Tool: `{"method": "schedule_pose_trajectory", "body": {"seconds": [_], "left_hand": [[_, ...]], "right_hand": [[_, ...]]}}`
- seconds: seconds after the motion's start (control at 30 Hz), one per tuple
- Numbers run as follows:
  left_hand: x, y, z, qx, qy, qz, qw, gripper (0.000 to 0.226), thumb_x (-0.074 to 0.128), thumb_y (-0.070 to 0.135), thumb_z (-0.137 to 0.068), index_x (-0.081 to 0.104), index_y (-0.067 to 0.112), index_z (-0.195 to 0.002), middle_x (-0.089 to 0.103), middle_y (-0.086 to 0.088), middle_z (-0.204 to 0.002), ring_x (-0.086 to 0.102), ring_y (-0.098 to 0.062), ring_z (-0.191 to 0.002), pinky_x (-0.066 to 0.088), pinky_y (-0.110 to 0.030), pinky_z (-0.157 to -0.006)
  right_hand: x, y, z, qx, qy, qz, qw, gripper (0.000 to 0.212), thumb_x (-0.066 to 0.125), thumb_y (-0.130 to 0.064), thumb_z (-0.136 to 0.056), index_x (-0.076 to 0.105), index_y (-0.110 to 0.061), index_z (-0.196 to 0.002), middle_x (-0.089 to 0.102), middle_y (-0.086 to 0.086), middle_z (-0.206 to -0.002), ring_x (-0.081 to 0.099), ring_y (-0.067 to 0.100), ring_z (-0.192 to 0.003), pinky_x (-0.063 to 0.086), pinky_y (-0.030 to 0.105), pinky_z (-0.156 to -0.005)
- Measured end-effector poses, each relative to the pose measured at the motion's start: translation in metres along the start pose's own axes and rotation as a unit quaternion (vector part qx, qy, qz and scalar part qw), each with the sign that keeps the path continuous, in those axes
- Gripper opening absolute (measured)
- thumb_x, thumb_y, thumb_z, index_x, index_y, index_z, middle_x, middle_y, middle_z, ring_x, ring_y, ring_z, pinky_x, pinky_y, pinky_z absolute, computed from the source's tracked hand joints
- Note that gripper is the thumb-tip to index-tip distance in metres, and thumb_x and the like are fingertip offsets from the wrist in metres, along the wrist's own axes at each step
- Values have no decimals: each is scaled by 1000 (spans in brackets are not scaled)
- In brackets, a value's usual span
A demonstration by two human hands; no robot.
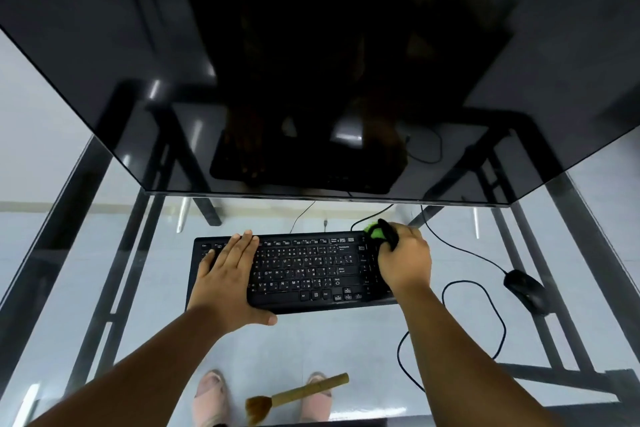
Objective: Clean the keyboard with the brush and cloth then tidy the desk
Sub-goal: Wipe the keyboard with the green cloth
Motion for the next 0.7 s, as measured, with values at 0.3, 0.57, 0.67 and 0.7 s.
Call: {"method": "schedule_pose_trajectory", "body": {"seconds": [0.3,0.57,0.67,0.7], "left_hand": [[-7,-26,8,-12,3,1,1000,143,57,88,-43,-8,24,-153,-16,9,-160,-16,-8,-145,-6,-39,-120],[-10,-46,17,-31,1,8,999,143,59,86,-44,-8,22,-153,-15,8,-160,-17,-9,-145,-5,-41,-120],[-11,-51,18,-29,-4,10,1000,144,65,82,-45,-9,22,-153,-16,8,-160,-18,-11,-145,-3,-41,-120],[-12,-52,19,-28,-5,12,1000,144,67,80,-45,-10,22,-153,-17,8,-160,-18,-11,-145,-2,-41,-120]], "right_hand": [[51,-83,46,-217,-144,4,966,57,62,-18,-87,48,-22,-142,49,-8,-137,43,15,-124,36,34,-112],[42,-68,38,-135,-36,1,990,51,62,-10,-84,56,-18,-134,57,-1,-133,49,24,-114,40,32,-103],[57,-93,65,-222,-117,-22,968,52,63,-11,-83,56,-19,-135,55,-7,-133,46,16,-118,37,25,-106],[58,-92,69,-233,-124,-28,964,51,64,-11,-82,59,-19,-132,56,-7,-131,48,15,-117,38,23,-104]]}}
Point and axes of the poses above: each hand's wrist, its own z-axis away from the middle knuckle, its own x-axis out of the palm, y = z × x, the point moved 7 cm from there along -z, towards the middle knuckle
